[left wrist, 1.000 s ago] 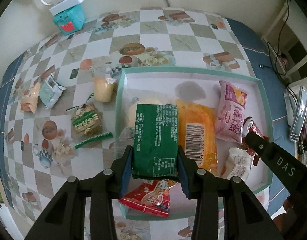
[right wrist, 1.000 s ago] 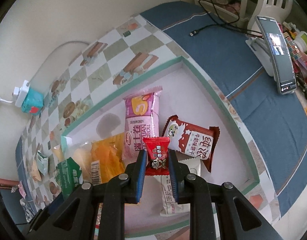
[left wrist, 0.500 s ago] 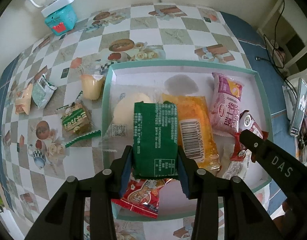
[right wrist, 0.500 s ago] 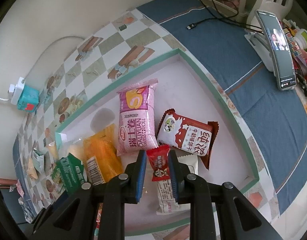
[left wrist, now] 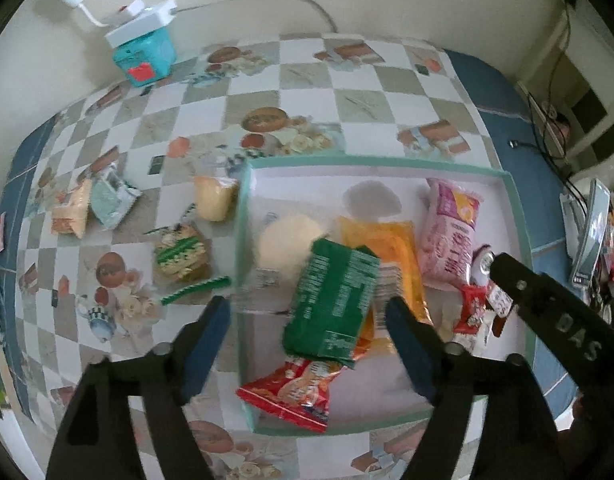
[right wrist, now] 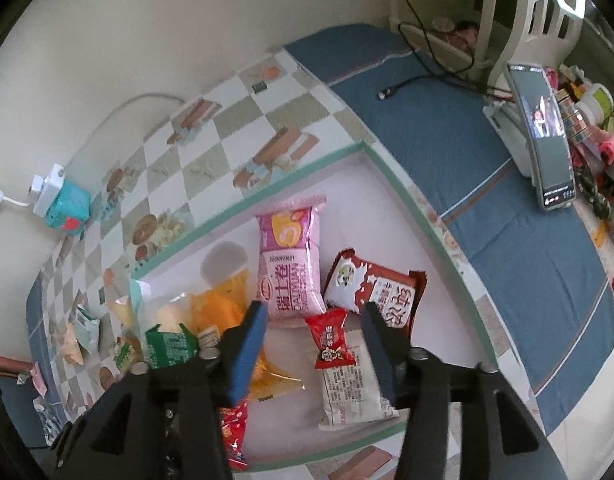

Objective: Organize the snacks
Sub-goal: 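Open both tools to drop the green box and red candy into the tray, then withdraw both tools from the tray back over the snack pile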

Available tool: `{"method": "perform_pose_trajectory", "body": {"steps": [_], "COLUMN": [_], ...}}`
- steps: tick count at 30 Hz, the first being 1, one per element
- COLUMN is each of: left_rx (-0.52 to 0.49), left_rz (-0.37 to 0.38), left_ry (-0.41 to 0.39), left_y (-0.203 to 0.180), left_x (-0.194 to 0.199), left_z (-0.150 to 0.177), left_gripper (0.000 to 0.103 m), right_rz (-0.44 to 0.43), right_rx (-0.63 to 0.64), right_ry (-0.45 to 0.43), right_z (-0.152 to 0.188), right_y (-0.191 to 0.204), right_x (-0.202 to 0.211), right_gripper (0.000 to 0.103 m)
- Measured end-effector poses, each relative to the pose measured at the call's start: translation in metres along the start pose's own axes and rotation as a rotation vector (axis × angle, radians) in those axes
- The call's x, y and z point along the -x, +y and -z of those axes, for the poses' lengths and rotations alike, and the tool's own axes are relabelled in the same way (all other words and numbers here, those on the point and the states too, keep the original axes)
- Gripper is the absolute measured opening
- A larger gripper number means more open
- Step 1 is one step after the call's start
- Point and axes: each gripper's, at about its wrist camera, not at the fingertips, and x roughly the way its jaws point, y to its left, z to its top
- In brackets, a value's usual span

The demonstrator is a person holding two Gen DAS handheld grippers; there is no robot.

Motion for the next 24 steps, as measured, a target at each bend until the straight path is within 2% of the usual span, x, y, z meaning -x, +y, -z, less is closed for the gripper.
{"method": "perform_pose_trajectory", "body": {"steps": [5, 8, 10, 13, 15, 24], "left_rx": [0.074, 0.142, 0.185, 0.242, 0.269, 0.33], "left_rz": [-0.011, -0.041, -0.05, -0.082, -0.098, -0.175], "left_ry": [-0.022, -0.025, -0.025, -0.039, -0.049, -0.049], "left_y": [0.023, 0.041, 0.052, 0.068, 0.076, 0.087], "left_x": [0.008, 0.007, 0.005, 0.004, 0.005, 0.002], "left_z": [-0.006, -0.008, -0.009, -0.009, -0.009, -0.008], "left_gripper": [0.086, 0.086, 0.086, 0.095, 0.097, 0.097], "right_rz": [0.006, 0.015, 0.019, 0.022, 0.02, 0.028], "right_rx": [0.003, 0.017, 0.023, 0.035, 0.044, 0.093], "right_ry": [0.013, 0.009, -0.004, -0.023, -0.03, -0.034], "right_z": [0.0, 0.001, 0.001, 0.001, 0.001, 0.003], "right_y": [-0.001, 0.0, 0.001, 0.003, 0.005, 0.015], "right_x": [-0.005, -0.008, -0.007, -0.005, -0.005, -0.007], "right_gripper": [0.069, 0.08, 0.091, 0.097, 0.102, 0.103]}}
